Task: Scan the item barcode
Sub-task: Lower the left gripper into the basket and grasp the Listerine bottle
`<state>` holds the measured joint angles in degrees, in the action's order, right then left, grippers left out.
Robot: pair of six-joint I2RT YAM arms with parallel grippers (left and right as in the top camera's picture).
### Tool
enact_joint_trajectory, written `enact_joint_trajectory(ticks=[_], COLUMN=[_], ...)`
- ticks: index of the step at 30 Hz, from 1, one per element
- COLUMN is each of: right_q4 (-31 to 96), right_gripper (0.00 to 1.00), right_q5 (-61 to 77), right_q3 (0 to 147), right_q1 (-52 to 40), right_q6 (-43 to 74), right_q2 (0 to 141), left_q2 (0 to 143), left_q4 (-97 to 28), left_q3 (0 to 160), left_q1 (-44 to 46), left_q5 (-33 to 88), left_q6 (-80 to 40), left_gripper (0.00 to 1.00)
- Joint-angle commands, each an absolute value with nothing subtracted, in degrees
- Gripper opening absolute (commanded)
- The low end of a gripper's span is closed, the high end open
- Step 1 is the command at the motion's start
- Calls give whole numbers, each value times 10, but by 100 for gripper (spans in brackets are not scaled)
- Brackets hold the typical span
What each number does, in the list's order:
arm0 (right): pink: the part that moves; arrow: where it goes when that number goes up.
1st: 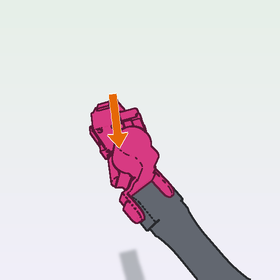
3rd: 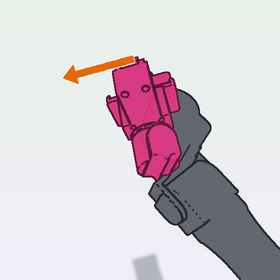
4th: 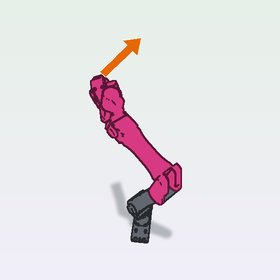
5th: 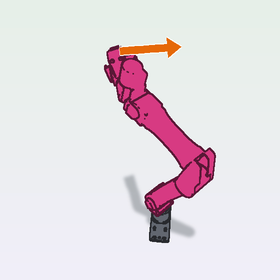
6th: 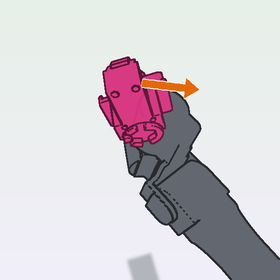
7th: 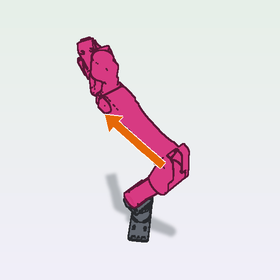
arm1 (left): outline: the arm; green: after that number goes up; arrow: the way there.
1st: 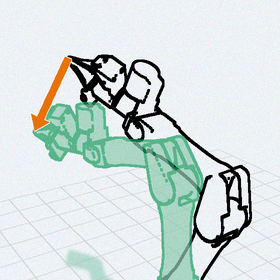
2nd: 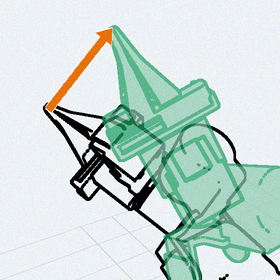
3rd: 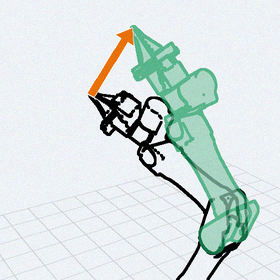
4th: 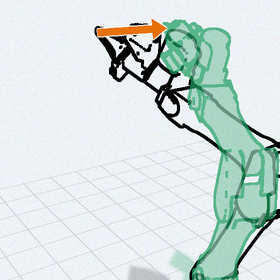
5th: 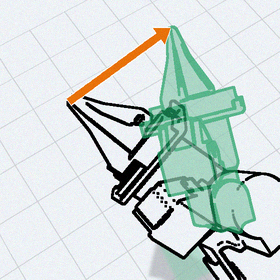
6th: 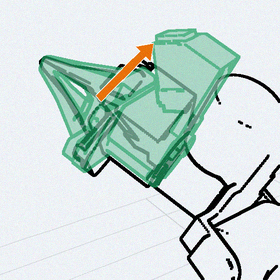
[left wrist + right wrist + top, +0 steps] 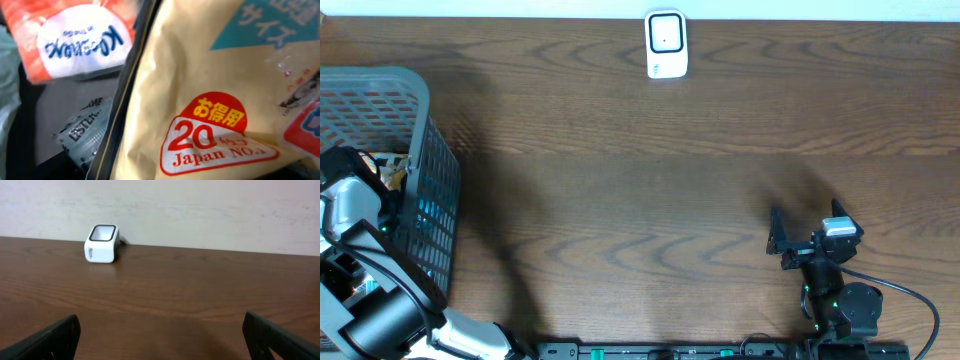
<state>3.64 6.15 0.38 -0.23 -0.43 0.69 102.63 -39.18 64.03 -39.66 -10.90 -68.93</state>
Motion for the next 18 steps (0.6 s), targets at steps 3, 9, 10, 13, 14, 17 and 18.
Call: enact_joint_trajectory(ticks=[3, 9, 10, 13, 14, 17, 18], right_q4=[39, 39, 39, 39, 39, 39, 39], right_gripper=[99, 99, 99, 99, 99, 99, 99], right_q5=[59, 59, 59, 59, 59, 59, 59], right_q3=[3, 3, 3, 3, 3, 3, 3], right_q1=[-4, -4, -4, -4, -4, -4, -4], right_q6=[4, 4, 4, 4, 4, 4, 4], right_q2=[3, 3, 3, 3, 3, 3, 3], left_q2=[992, 915, 904, 887, 887, 894, 900], left_q4=[-393, -396, -398, -408, -416, -444, -453], left_q3=[641, 641, 641, 641, 641, 640, 640], left_q1=[-396, -396, -396, -396, -396, -396, -394], left_q5=[-109, -97, -91, -75, -70, -64, -64], left_q6=[-639, -639, -641, -670, -689, -750, -770], left_gripper=[95, 98, 98, 98, 98, 98, 98])
